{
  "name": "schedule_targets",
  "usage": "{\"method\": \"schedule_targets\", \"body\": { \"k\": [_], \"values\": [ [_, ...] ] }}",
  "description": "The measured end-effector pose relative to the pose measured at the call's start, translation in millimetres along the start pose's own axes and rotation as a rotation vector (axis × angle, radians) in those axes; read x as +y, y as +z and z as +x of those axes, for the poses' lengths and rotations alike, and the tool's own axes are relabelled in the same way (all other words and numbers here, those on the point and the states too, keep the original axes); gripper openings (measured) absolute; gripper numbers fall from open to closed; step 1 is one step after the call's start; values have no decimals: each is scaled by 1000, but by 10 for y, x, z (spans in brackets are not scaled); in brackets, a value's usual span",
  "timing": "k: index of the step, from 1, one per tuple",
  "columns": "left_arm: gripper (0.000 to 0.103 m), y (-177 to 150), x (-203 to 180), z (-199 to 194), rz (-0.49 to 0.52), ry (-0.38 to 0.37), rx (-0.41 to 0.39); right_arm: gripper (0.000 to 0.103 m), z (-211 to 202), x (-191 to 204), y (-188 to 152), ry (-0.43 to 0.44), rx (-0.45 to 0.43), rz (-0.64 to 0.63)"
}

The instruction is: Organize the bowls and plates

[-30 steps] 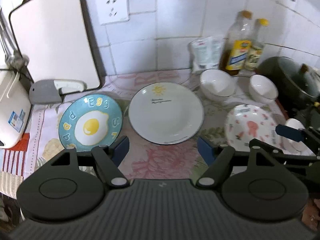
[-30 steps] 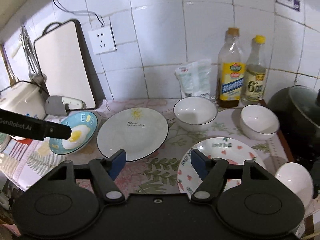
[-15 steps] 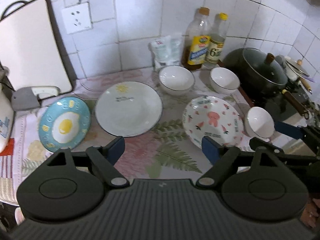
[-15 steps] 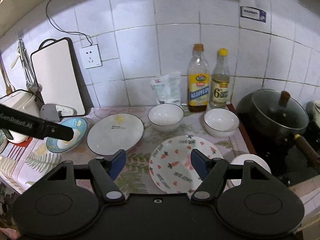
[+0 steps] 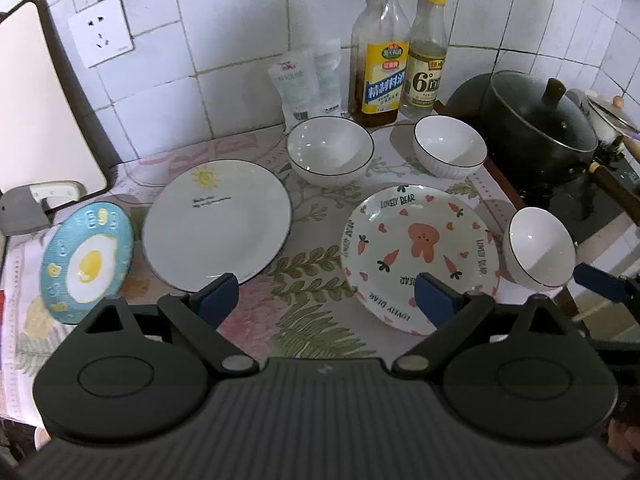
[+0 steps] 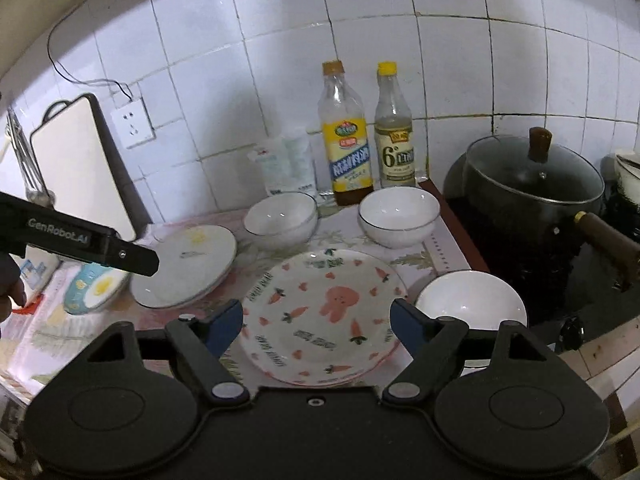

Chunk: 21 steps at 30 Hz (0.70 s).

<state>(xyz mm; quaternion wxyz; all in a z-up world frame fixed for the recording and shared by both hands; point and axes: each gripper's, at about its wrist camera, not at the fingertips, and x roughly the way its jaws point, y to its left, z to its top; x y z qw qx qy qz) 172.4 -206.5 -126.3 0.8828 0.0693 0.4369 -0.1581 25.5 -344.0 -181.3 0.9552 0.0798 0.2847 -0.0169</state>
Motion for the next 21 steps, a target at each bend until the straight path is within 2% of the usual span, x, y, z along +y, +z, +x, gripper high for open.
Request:
{"method": "schedule_targets", "body": {
  "k": [4,6,9,12,16,21],
  "values": [
    [96,-115,-126,287,-1,-2,-26,84,181,-88,-150,7,2,6],
    [96,-181,-155,433,-3,-39,-36,84,296,-135,-209,7,18,26],
    [95,-263,-185,694,-17,-73,-11,84,465,-213,-336,20,37,72],
    [93,-302,-208,916,-33,-65,14,84,617,-269,-439,17,54,101],
    [91,-292,-197,1175,-59,-91,54,83,784,-358,-527,6,66,140],
    [67,-277,-209,1412,-55,-86,97,70,941,-454,-564,-6,85,199]
  ]
}}
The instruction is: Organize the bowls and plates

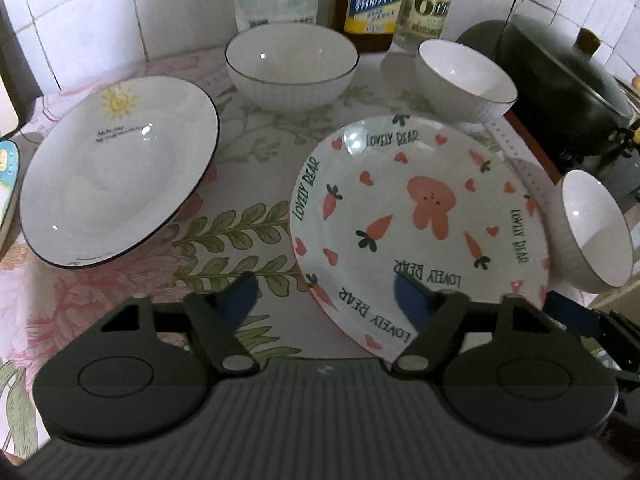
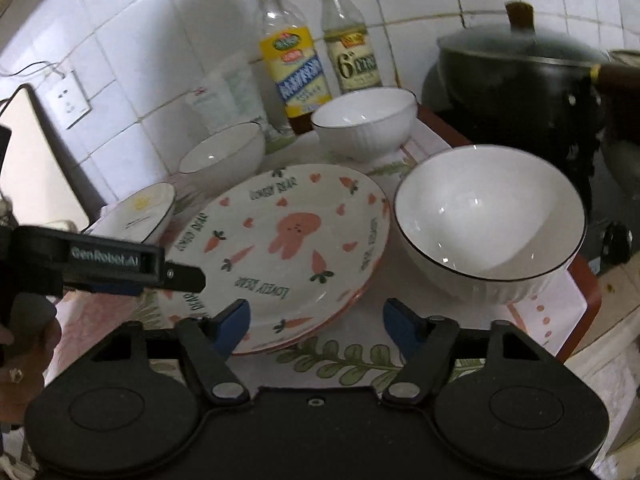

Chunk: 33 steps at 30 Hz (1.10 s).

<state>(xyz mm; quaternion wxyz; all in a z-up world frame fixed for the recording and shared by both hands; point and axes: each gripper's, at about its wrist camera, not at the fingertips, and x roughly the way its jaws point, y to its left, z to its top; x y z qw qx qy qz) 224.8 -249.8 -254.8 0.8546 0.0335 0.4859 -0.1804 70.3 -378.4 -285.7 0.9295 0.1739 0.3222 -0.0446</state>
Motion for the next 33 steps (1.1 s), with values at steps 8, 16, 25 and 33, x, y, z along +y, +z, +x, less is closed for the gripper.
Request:
{"method": "schedule_targets", "body": {
  "k": [8,16,25,33],
  "values": [
    [28,-6,36,130,-14,-48,31,42,118,-34,24,-2,-2,63],
    [28,-2,94,159,-63,-79,33,26,179,-107,38,-2,21,119],
    [27,107,126,199,-96,-88,106,26,234,-109,113,4,79,121],
    [27,154,41,94,33,-63,88,26,191,-55,246,13,143,125]
  ]
}}
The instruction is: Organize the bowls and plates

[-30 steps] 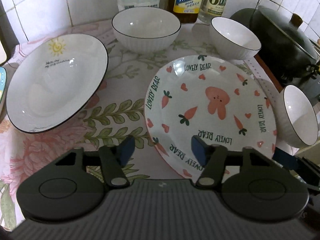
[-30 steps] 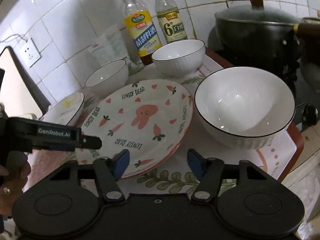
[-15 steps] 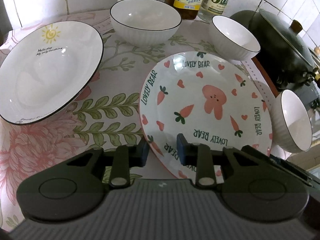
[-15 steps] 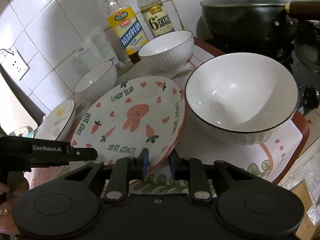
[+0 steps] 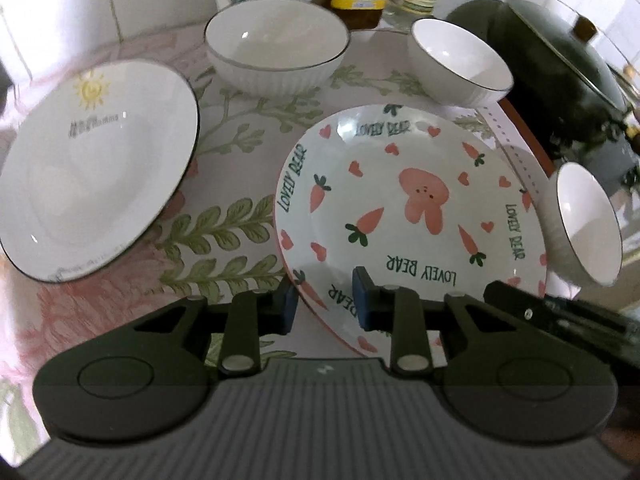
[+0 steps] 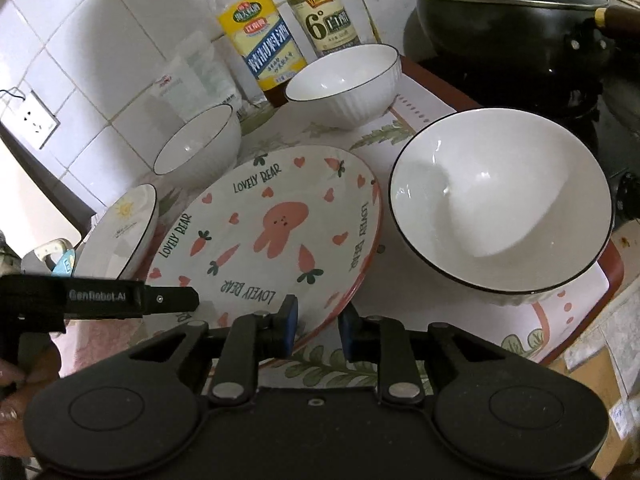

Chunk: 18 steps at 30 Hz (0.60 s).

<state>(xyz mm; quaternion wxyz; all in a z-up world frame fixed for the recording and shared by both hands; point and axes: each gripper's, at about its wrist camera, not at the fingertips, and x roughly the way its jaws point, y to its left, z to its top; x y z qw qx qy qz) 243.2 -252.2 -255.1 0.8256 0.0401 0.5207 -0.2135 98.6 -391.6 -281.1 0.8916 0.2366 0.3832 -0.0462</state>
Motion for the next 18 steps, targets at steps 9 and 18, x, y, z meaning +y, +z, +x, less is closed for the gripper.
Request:
{"method": "schedule_targets", "body": {
  "k": [9,18],
  "values": [
    [27,-39,30,-189,36,0,15,26,-81,129,68,1,89,-40],
    [27,-162,80,-638,25,-33,-21,26,-348,305,136,18,89,-73]
  ]
}}
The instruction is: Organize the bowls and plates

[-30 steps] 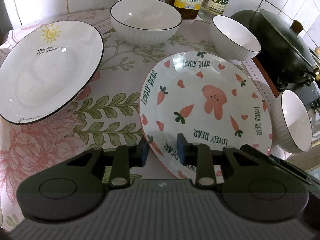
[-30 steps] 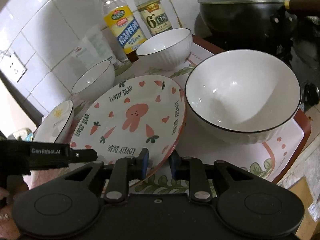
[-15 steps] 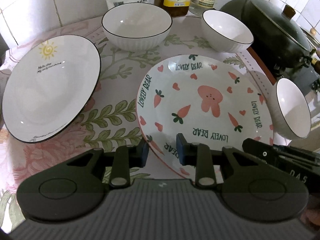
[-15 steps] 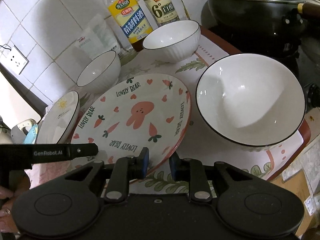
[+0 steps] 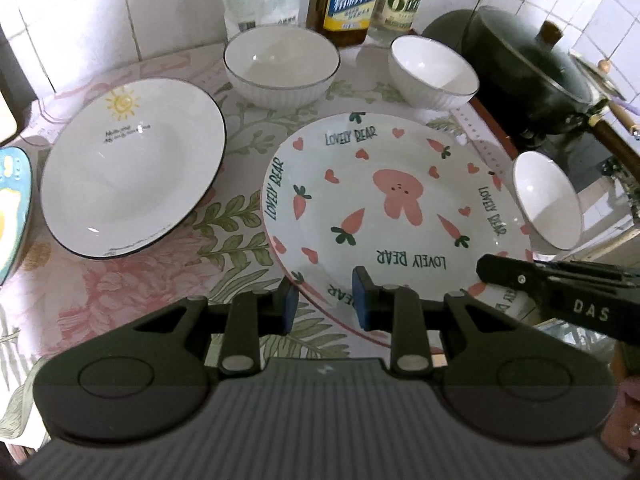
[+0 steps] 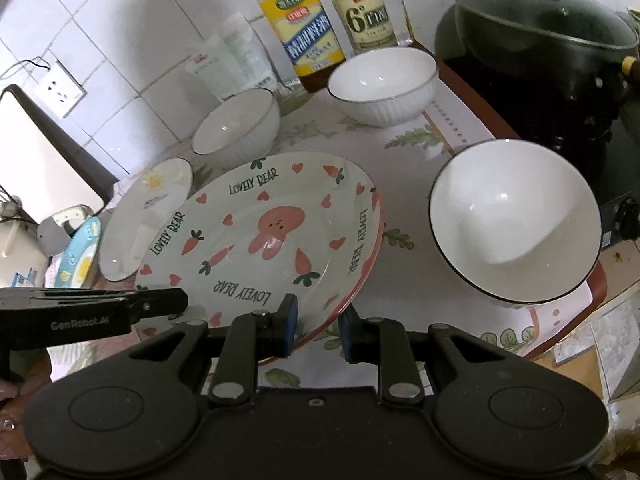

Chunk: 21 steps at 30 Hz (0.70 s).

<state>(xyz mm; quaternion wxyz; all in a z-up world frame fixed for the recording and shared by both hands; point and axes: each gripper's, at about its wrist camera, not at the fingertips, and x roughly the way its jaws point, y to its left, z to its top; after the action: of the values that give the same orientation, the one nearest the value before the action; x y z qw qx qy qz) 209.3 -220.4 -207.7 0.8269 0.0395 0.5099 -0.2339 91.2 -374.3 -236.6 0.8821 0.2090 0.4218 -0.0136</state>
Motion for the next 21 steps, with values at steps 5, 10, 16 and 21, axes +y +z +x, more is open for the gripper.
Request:
{"method": "schedule_targets", "body": {
  "k": [5,10,16,21],
  "values": [
    [27,-93,-21,-238,10,12,-60,26,-124,116,45,3,2,-18],
    [27,-175,40,-480,-18,21,-99,26,-258,256,82,30,-12,-65],
    [27,-304,165,-828,-51,37,-151,26,-445,499,107,55,-20,-139],
    [27,-419,327,-1121,-99,52,-192,26,-597,745,126,99,-32,-197]
  ]
}}
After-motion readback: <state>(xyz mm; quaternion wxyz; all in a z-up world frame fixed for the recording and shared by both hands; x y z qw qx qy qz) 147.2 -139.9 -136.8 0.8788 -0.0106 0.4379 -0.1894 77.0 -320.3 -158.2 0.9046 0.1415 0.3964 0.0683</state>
